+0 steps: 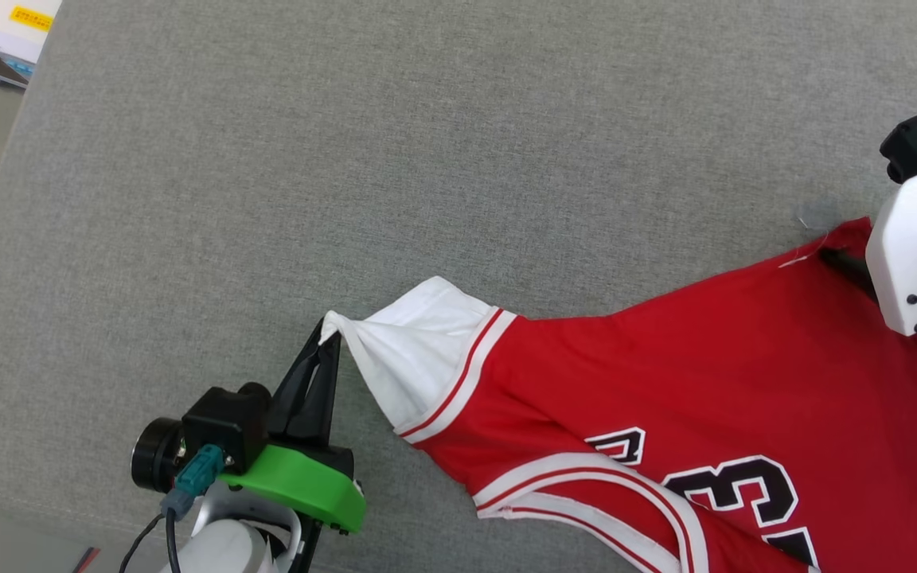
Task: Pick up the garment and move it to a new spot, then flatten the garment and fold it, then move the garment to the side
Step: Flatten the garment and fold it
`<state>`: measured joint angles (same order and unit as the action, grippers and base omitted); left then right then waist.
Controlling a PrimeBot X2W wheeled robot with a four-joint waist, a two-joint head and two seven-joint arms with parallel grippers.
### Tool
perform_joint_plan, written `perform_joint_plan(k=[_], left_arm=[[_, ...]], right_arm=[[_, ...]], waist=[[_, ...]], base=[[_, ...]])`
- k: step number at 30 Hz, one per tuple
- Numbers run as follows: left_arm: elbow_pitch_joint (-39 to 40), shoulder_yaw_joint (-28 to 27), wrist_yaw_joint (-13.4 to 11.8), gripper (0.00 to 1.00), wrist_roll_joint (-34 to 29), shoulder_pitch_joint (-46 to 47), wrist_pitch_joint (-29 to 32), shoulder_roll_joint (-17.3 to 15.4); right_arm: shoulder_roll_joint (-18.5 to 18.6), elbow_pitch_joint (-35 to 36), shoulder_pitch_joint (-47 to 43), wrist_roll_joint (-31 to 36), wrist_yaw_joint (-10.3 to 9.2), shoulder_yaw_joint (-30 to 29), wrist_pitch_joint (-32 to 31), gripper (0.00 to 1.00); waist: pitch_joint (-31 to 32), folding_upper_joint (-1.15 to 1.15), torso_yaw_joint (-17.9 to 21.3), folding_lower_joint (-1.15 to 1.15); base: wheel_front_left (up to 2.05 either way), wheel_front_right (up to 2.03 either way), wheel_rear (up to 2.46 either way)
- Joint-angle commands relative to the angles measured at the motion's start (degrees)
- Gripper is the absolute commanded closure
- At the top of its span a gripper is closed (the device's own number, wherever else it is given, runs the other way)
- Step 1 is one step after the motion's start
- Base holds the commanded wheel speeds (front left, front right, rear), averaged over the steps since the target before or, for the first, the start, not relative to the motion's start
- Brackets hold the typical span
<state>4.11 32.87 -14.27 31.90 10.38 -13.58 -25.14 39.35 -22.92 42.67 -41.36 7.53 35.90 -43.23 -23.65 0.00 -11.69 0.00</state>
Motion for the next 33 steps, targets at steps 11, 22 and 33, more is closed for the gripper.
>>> perform_joint_plan(k=[11, 22, 33], left_arm=[[-0.59, -2.03, 0.17, 1.0, -0.34, 0.6, -0.56, -2.73], [4.26, -5.31, 3.14, 1.0, -2.52, 11.59, 3.92, -9.97], [5.23, -5.82, 9.92, 1.0, -4.23, 32.43, 10.95, -12.06]], right_arm=[[0.74, 0.42, -0.62, -6.25, -0.04, 1.4, 19.87, 1.0], [3.75, 11.14, -3.3, -6.41, -0.04, -4.71, 30.62, 1.0], [1.97, 20.77, -0.78, -2.69, -0.04, -14.69, 28.44, 1.0]], waist=[[9.44, 0.0, 3.76, 0.0], [16.06, 0.0, 8.66, 0.0], [14.41, 0.0, 12.0, 0.0]], base=[[0.0, 0.0, 0.0], [0.0, 0.0, 0.0], [0.0, 0.0, 0.0]])
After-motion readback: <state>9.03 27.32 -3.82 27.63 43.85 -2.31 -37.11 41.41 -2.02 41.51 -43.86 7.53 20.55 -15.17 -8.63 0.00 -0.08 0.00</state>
